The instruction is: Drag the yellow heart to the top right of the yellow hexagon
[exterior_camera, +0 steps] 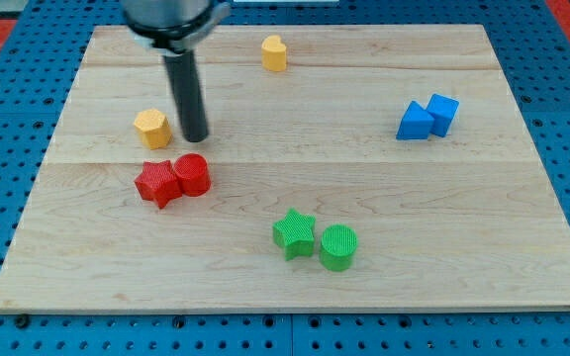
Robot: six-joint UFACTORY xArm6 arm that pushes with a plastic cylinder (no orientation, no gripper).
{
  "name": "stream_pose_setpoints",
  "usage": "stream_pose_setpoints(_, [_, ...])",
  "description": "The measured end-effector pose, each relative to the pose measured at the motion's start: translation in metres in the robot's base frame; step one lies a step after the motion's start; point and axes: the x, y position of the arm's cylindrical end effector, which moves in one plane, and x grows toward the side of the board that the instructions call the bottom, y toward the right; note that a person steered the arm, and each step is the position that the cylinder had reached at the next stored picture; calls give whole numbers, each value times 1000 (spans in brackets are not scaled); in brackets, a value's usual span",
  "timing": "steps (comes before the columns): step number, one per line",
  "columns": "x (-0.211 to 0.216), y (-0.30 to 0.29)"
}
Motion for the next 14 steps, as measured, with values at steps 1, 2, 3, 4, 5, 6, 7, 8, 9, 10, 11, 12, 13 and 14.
stream_pose_setpoints(1, [0,-38])
stream_pose_setpoints(2, [-8,-47])
stream_pose_setpoints(3, [-66,54])
stream_pose_setpoints(4, [-117,168])
stream_pose_setpoints(5, [-168,191])
stream_pose_setpoints(6, [-168,140])
stream_pose_setpoints(7, [-146,65])
stream_pose_setpoints(8, [-101,0])
stream_pose_setpoints(9, [-69,-46])
stream_pose_setpoints(10, [-62,-51])
stream_pose_setpoints(11, [-66,-51])
stream_pose_setpoints(12, [-66,-51])
stream_pose_setpoints(13, [-66,-51])
stream_pose_setpoints(14, [-67,-51])
